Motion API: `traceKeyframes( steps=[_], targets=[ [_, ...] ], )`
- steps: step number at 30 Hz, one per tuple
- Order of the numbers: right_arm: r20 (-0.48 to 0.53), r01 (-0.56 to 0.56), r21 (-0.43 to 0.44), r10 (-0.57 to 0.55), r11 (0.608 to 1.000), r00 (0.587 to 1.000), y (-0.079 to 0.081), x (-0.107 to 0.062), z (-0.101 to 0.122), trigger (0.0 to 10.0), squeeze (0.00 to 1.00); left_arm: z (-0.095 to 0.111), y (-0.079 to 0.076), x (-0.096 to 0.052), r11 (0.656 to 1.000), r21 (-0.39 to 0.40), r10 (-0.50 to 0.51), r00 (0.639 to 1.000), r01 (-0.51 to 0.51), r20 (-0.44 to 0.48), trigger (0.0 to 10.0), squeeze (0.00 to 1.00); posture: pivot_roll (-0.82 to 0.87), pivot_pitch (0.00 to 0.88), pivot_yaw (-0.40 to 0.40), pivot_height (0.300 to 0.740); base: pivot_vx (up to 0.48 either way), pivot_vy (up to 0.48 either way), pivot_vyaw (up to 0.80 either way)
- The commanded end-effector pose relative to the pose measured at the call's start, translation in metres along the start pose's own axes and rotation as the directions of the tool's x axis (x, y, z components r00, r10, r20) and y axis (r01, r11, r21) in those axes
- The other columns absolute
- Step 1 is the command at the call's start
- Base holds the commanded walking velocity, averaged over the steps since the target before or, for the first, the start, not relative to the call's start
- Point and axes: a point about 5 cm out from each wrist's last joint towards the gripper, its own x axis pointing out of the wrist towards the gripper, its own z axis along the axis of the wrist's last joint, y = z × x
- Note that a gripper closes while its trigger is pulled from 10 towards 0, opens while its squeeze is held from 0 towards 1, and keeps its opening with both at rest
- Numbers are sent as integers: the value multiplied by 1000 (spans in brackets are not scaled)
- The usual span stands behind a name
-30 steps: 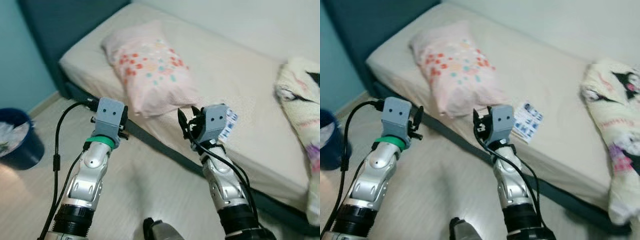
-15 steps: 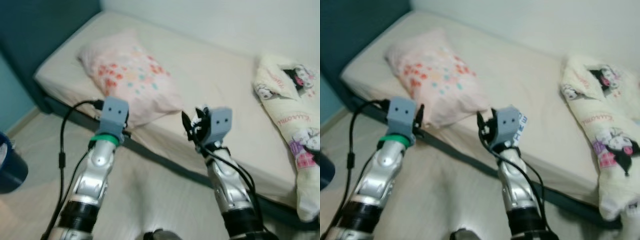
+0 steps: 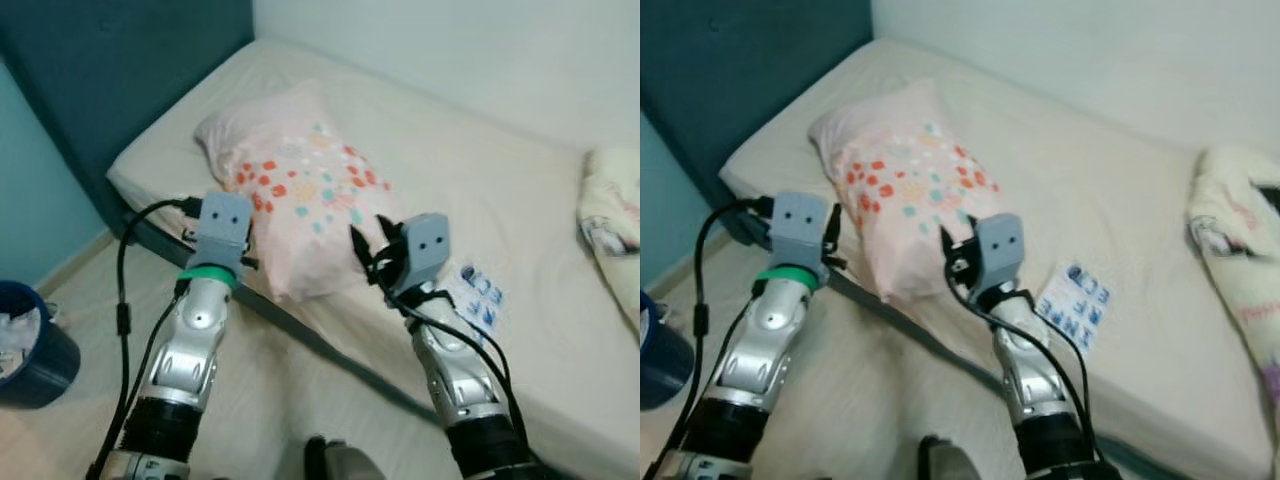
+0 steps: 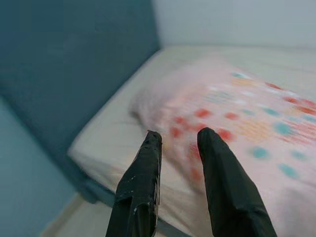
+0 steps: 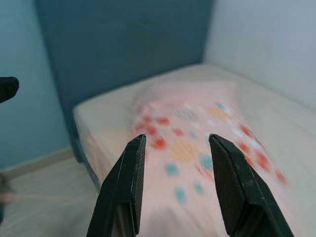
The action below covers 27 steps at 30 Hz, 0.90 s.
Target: Clean up the room
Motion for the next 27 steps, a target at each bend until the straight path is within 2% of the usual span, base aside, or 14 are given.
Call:
traceKeyframes(
  steps=[1,15,27],
  targets=[
    [-12,-25,6,25,1000,1000,7,-1,-3,10000,0,-10,6,-3,999,23,28,999,-27,-33,10000,0,-117,110,-25,732,480,0,775],
    [-15,-37,3,37,999,999,8,0,-4,10000,0,-10,7,-2,999,29,43,998,-42,-37,10000,0,-116,111,-25,732,480,0,770],
    [-2,-27,27,27,999,1000,7,-1,-2,10000,0,-10,7,-1,999,35,42,998,-41,-35,10000,0,-119,111,-23,732,480,0,0]
  ],
)
